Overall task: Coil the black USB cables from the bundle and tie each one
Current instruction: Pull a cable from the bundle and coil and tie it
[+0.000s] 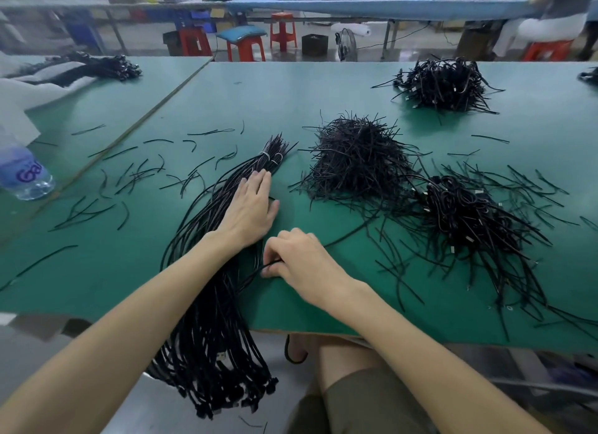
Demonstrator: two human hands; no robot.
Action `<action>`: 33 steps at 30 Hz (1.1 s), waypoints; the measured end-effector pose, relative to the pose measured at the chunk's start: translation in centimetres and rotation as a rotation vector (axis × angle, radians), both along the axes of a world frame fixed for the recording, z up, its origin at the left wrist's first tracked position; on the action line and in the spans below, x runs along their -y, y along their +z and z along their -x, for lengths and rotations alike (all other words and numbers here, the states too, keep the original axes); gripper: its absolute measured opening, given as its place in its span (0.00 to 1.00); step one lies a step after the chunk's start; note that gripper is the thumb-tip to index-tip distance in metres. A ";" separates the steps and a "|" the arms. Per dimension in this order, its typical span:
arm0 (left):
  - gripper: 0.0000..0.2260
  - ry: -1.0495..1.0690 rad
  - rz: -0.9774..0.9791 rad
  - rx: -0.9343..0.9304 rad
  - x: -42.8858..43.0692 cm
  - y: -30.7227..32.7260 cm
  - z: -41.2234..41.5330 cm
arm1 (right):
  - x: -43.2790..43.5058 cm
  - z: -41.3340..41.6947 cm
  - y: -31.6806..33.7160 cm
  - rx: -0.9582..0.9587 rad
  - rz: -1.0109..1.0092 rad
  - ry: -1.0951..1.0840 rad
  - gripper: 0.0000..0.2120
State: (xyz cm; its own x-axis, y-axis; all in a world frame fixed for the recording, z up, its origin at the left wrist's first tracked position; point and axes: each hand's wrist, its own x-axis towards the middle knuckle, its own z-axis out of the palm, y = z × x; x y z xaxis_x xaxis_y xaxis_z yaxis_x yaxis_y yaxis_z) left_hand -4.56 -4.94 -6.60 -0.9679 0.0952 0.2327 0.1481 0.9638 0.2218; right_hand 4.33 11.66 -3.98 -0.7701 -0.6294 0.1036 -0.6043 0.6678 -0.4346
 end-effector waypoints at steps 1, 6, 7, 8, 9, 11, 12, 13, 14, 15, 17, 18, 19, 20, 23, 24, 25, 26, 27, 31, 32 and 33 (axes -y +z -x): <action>0.28 0.008 -0.001 0.014 0.1 -0.1 -0.1 | -0.1 0.1 0.1 0.049 0.040 0.026 0.06; 0.27 0.013 0.000 0.024 0.5 -0.5 0.3 | -1.9 0.1 1.2 0.249 0.420 0.114 0.06; 0.27 0.007 -0.001 0.024 0.6 -0.6 0.4 | -2.1 0.1 1.5 0.271 0.475 0.115 0.06; 0.27 0.000 -0.004 0.021 0.8 -0.6 0.4 | -2.3 0.2 1.9 0.282 0.542 0.093 0.06; 0.27 -0.007 -0.006 0.016 1.1 -0.7 0.3 | -2.6 0.4 2.6 0.272 0.625 0.049 0.06; 0.27 -0.024 -0.007 0.000 1.4 -0.8 0.1 | -3.8 1.6 4.3 0.216 0.840 -0.076 0.08; 0.27 -0.029 -0.006 -0.002 1.4 -0.8 0.0 | -4.8 2.4 5.2 0.188 0.939 -0.153 0.09; 0.27 -0.030 -0.008 0.000 1.3 -0.7 -0.1 | -6.0 3.1 6.1 0.154 0.990 -0.227 0.11; 0.26 -0.030 -0.015 0.000 1.2 -0.7 -0.2 | -7.2 3.8 6.8 0.119 0.981 -0.279 0.11; 0.26 -0.040 -0.029 -0.008 0.9 -0.6 -0.2 | -8.2 4.1 7.1 0.100 0.938 -0.305 0.11; 0.23 -0.093 -0.069 -0.044 0.5 -0.3 -0.4 | -9.0 4.0 6.8 0.123 0.855 -0.327 0.11; 0.21 -0.123 -0.088 -0.065 0.3 -0.1 -0.5 | -9.1 3.9 6.2 0.154 0.850 -0.347 0.11; 0.19 -0.148 -0.109 -0.077 0.1 0.1 -0.7 | -9.0 3.7 5.4 0.194 0.879 -0.382 0.11; 0.17 -0.169 -0.131 -0.073 0.0 0.4 -0.9 | -8.9 3.6 4.5 0.243 0.928 -0.424 0.11; 0.18 -0.231 -0.216 -0.010 -0.7 1.0 -1.6 | -8.3 3.2 2.4 0.350 0.979 -0.515 0.10; 0.19 -0.239 -0.256 0.005 -1.0 1.2 -1.9 | -7.9 3.0 1.9 0.362 0.979 -0.526 0.10; 0.20 -0.234 -0.299 0.002 -1.4 1.3 -2.1 | -7.5 2.9 1.6 0.371 0.986 -0.535 0.10; 0.21 -0.217 -0.340 -0.038 -1.7 1.4 -2.4 | -7.2 2.9 1.4 0.374 1.003 -0.548 0.10; 0.21 -0.185 -0.386 -0.113 -2.0 1.7 -2.6 | -7.0 2.9 1.4 0.375 1.025 -0.563 0.10; 0.22 -0.048 -0.658 -0.313 -2.7 3.6 -2.7 | -6.7 3.6 1.7 0.420 1.197 -0.586 0.08; 0.24 -0.052 -0.685 -0.309 -2.8 3.9 -2.9 | -6.7 3.8 1.7 0.423 1.244 -0.587 0.08; 0.27 -0.069 -0.706 -0.279 -2.9 4.2 -3.2 | -6.6 3.9 1.8 0.418 1.285 -0.590 0.08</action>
